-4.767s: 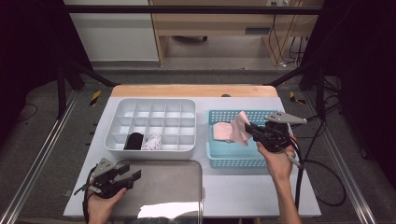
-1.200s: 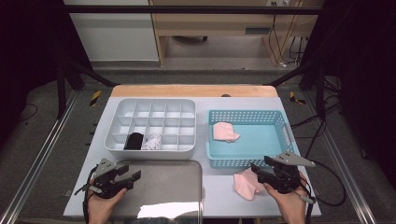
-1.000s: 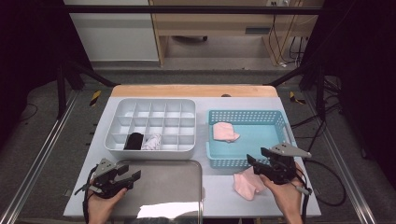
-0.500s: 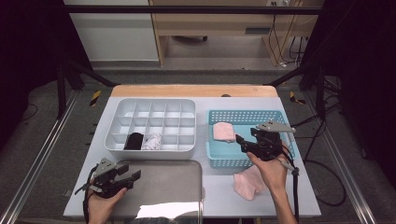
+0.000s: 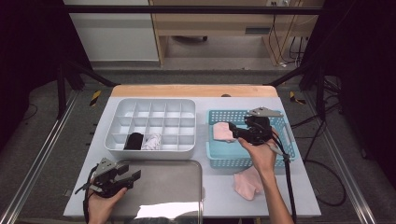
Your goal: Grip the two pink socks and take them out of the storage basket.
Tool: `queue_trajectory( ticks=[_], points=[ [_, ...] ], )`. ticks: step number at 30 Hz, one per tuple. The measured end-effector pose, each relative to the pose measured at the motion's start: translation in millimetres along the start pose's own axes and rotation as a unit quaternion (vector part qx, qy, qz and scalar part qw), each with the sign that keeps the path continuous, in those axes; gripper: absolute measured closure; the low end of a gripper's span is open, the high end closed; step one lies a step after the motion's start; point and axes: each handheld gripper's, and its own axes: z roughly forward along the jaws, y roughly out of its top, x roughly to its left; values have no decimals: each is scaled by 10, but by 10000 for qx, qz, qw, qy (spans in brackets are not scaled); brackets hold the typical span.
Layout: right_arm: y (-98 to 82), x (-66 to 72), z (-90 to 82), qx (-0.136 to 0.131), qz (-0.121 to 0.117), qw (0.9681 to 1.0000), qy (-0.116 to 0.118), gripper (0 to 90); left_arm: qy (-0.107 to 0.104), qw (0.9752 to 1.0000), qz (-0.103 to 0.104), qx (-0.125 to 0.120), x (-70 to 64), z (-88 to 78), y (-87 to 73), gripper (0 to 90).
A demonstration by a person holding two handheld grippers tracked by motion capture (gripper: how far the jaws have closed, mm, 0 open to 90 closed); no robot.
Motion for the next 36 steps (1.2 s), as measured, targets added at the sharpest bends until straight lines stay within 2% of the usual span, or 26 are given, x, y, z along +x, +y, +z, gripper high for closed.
queue_trajectory(
  ticks=[5, 7, 14, 22, 24, 26, 32, 36],
  points=[
    [57, -2, 130, -30, 64, 10000, 32, 353, -3, 10000, 0, 6, 1, 1, -1, 390],
    [85, -3, 212, -15, 3, 10000, -24, 349, -6, 10000, -5, 13, 2, 5, -1, 390],
    [141, -21, 408, -37, 43, 10000, -78, 343, -9, 10000, -1, 18, 4, 7, -2, 390],
    [76, -59, 688, 212, 68, 9995, -220, 343, -18, 10000, -16, 17, 11, 9, -2, 390],
    [67, -60, 711, 242, 85, 9994, -224, 344, -16, 10000, -9, 20, 11, 10, -2, 390],
    [21, -63, 819, 374, 93, 9990, -246, 347, -16, 10000, -12, 14, 10, 9, -3, 390],
    [-64, -84, 964, 635, 61, 9975, -299, 356, -17, 10000, -12, 22, 13, 11, -5, 390],
    [-129, -103, 1025, 771, 123, 9966, -273, 368, -19, 10000, -11, 29, 14, 13, -7, 390]
  ],
)
